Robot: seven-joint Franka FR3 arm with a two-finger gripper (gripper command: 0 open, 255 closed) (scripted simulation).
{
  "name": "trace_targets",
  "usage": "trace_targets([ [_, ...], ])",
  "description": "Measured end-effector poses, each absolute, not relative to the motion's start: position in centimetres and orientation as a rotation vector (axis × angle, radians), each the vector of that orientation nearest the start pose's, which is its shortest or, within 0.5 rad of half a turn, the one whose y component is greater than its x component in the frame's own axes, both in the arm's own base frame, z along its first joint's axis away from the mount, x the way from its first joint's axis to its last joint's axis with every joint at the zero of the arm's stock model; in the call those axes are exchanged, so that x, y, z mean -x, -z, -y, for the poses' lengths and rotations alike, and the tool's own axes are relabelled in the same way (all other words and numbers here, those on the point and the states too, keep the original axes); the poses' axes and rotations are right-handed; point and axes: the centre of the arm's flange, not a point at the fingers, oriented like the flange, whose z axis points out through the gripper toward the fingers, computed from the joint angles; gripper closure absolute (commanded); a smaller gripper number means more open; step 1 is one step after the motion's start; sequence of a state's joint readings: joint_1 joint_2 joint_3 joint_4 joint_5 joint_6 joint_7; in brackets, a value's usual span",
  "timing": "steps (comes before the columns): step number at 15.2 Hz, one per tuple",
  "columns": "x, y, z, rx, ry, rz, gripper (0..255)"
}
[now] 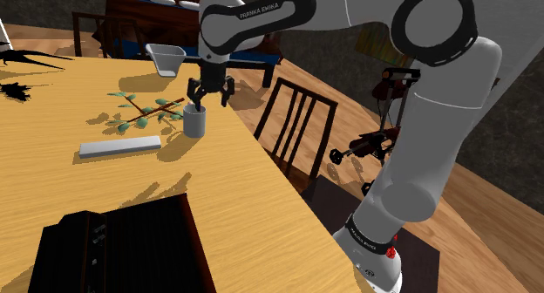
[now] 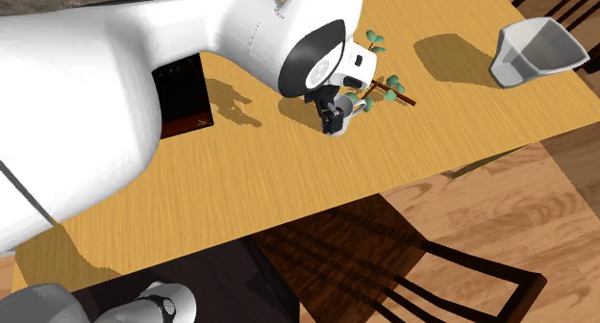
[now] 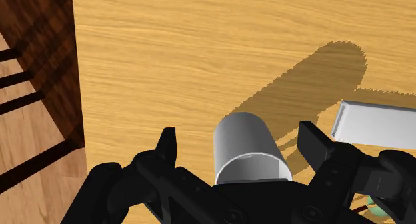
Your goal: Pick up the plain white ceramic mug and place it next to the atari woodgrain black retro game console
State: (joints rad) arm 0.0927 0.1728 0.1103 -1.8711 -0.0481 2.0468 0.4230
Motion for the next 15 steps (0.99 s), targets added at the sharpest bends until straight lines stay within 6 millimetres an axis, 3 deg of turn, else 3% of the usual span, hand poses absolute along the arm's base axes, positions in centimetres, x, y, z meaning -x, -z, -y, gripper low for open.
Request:
trace_targets([
  [7,-66.5,-39.4,-14.9,3.131,0.056,-0.325,0],
  [15,-67.7,-35.5,-15.5,3.128,0.061,-0.327,0],
])
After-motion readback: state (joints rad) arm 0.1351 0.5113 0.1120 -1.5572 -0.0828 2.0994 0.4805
